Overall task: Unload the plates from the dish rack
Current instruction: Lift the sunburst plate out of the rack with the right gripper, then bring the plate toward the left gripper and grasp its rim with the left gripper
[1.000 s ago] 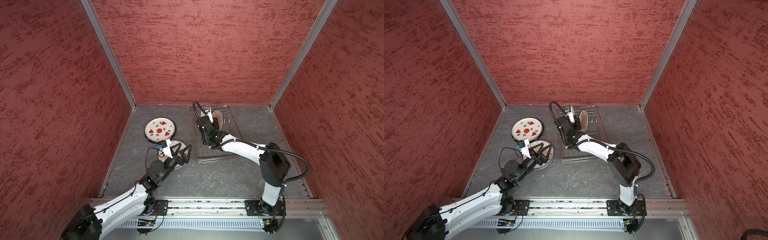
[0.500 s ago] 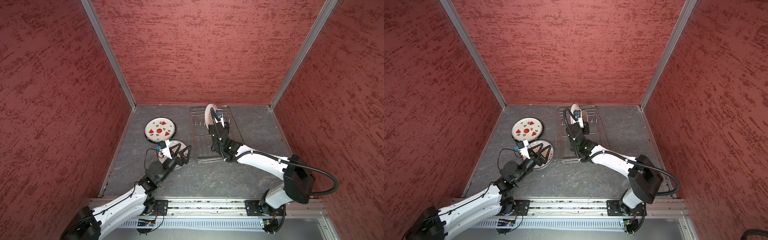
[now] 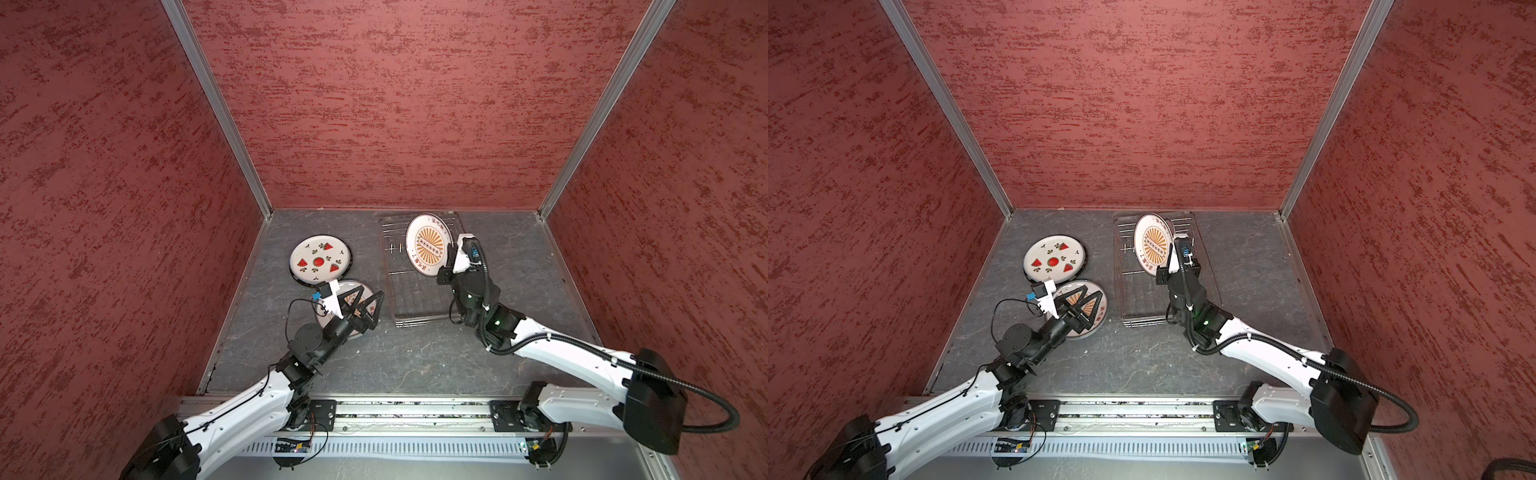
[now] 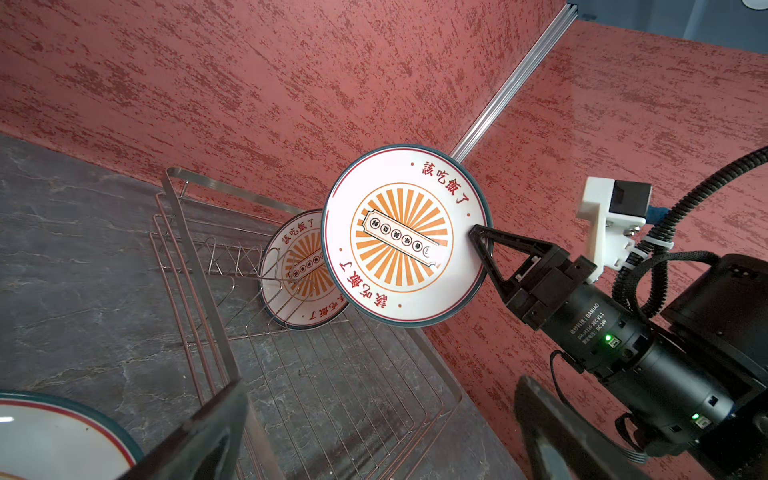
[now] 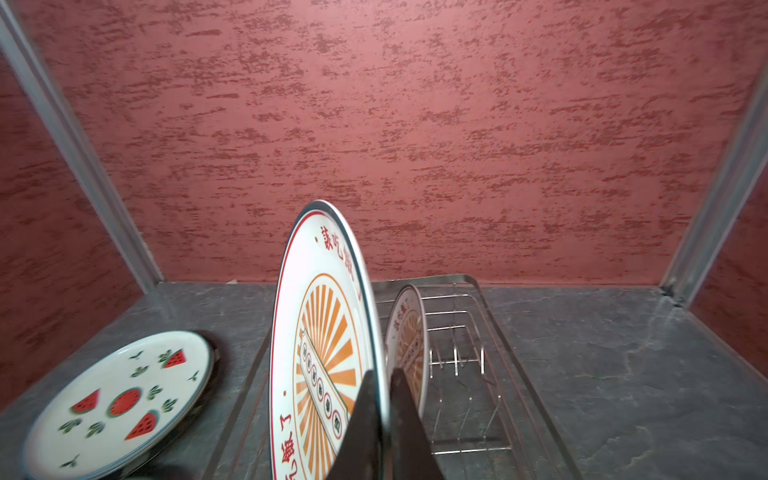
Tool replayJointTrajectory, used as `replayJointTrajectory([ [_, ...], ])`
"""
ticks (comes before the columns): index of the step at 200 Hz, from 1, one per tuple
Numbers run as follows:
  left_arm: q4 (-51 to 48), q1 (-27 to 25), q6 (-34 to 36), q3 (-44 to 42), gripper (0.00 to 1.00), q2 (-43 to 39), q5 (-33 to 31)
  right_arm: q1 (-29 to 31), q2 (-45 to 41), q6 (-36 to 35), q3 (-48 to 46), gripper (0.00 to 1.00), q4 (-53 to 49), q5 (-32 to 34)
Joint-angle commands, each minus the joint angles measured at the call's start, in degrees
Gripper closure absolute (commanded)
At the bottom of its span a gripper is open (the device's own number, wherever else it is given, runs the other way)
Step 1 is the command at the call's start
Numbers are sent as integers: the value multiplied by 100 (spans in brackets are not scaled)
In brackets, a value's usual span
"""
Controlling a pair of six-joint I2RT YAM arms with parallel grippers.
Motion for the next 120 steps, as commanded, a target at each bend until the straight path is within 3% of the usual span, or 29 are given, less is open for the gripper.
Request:
replayJointTrajectory([
  [1,120,-10,62,6,1,-67,164,-163,-390,457,-178,100,487,-1275],
  [66,20,-10,101,254,1,-62,479,-882,-1628,1452,-1511,100,1406,-3071],
  [120,87,-1,115,467,1,289,755,-996,-2469,1715,-2148,100,1637,-3503],
])
